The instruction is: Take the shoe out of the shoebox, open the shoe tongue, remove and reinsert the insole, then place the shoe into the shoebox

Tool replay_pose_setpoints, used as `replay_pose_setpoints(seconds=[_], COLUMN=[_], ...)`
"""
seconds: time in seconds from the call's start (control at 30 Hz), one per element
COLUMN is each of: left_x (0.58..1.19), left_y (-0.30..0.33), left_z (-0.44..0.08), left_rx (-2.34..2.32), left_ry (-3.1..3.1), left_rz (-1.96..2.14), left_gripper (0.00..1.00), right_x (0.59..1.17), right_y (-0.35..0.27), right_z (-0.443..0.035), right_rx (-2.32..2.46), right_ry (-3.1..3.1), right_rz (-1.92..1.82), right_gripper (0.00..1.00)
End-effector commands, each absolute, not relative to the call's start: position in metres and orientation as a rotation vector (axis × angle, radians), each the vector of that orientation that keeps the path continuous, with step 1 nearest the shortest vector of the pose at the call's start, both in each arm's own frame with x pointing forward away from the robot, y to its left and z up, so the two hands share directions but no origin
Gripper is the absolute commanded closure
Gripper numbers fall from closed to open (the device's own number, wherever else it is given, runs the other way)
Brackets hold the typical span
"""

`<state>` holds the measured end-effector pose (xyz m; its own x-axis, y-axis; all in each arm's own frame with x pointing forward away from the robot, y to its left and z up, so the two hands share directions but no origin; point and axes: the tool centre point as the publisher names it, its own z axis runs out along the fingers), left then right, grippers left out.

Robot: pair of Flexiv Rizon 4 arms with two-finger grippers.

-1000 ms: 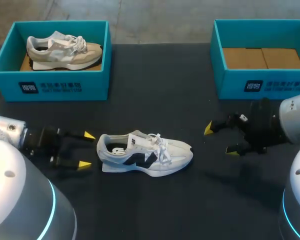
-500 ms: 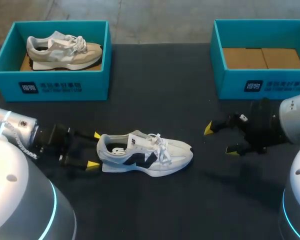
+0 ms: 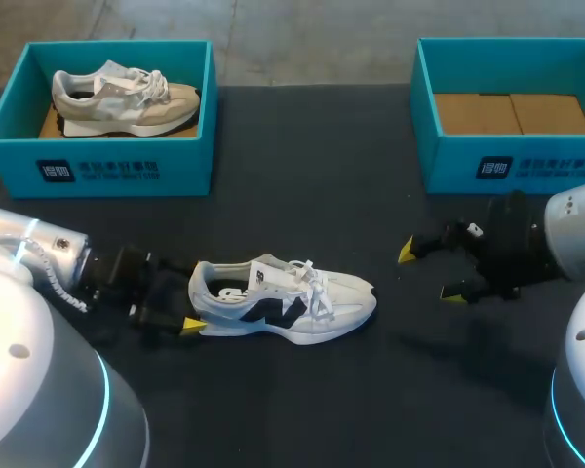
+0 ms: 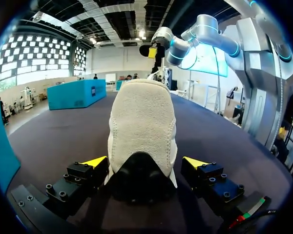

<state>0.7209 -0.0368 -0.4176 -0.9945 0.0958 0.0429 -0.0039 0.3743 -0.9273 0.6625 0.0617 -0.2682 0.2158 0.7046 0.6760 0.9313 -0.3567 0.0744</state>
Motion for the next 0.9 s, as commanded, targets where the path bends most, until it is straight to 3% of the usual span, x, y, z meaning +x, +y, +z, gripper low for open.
replay_pose_setpoints(seconds=[0.03,0.27,0.3,0.37,0.4,0.43,0.47,0.5,0.9], left_x=[0.722,0.723,0.723,0.724,0.724,0.724,0.724,0.724,0.727], left_y=[-0.046,-0.049,-0.049,-0.049,-0.050,-0.050,-0.051,-0.052,-0.052], left_z=[-0.422,-0.424,-0.425,-0.426,-0.427,-0.427,-0.428,-0.429,-0.432], left_rx=[-0.084,-0.084,-0.084,-0.081,-0.080,-0.081,-0.082,-0.083,-0.083], left_ry=[-2.536,-2.534,-2.534,-2.533,-2.532,-2.530,-2.529,-2.529,-2.534], left_rz=[1.701,1.694,1.692,1.690,1.689,1.687,1.684,1.673,1.651], left_gripper=[0.00,0.00,0.05,0.34,0.58,0.65,0.86,1.00,1.00], right_x=[0.661,0.661,0.661,0.661,0.661,0.661,0.661,0.661,0.661], right_y=[0.063,0.063,0.063,0.063,0.063,0.063,0.063,0.063,0.063], right_z=[-0.267,-0.267,-0.267,-0.267,-0.267,-0.267,-0.267,-0.267,-0.267], right_rx=[-2.155,-2.155,-2.155,-2.155,-2.155,-2.155,-2.155,-2.155,-2.155], right_ry=[-1.524,-1.524,-1.524,-1.524,-1.524,-1.524,-1.524,-1.524,-1.524], right_rz=[-0.901,-0.901,-0.901,-0.901,-0.901,-0.901,-0.901,-0.901,-0.901], right_gripper=[0.00,0.00,0.00,0.00,0.00,0.00,0.00,0.00,0.00])
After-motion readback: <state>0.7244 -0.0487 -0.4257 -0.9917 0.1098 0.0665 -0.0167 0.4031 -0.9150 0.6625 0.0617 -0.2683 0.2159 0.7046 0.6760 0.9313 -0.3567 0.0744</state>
